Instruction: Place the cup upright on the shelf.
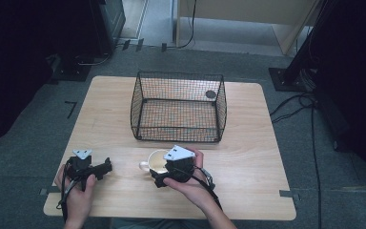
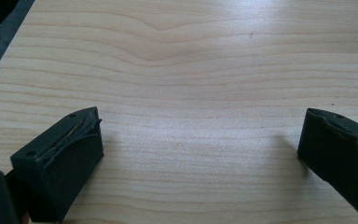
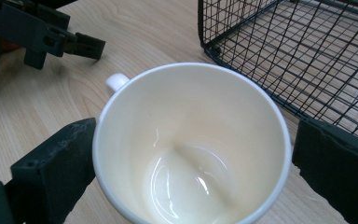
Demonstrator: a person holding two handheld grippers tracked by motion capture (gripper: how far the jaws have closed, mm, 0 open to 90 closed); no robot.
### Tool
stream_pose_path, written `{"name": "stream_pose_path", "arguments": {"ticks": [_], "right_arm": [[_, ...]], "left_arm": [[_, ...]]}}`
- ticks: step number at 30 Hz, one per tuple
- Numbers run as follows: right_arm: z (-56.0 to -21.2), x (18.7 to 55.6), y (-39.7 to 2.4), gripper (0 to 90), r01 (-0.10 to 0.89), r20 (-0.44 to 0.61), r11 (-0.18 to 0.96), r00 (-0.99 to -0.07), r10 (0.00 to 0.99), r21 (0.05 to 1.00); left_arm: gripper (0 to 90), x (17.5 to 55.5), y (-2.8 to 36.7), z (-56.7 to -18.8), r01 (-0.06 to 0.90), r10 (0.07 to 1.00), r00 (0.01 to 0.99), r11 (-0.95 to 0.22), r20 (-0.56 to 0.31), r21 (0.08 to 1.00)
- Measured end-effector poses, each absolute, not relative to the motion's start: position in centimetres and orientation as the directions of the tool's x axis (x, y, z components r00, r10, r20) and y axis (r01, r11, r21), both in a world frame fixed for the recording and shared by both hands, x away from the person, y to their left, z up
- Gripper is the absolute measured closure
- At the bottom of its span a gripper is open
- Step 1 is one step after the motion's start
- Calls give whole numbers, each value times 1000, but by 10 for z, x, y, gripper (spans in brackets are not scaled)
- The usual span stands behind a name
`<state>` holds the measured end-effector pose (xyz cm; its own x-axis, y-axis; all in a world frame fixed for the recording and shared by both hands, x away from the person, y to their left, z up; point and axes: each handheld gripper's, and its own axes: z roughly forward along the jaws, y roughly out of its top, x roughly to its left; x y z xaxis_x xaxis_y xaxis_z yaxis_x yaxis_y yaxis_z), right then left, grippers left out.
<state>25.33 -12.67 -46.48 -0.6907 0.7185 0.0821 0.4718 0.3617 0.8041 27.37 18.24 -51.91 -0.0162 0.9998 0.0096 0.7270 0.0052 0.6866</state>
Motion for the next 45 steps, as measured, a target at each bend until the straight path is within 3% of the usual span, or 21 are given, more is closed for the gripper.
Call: {"name": "stream_pose_path", "arguments": {"ticks": [11,19,45], "right_arm": [[-475,258,-120,14,492,89,385,-697,711,781],[-476,256,-119,87,481,68,395,-696,715,783],[-446,254,-130,96,454,44,378,-684,728,807]], "left_arm": [[1,274,182,-519,727,1000,-16,5,10,687],[1,274,182,-519,727,1000,-16,5,10,687],[1,274,182,-519,727,1000,-16,5,10,687]]}}
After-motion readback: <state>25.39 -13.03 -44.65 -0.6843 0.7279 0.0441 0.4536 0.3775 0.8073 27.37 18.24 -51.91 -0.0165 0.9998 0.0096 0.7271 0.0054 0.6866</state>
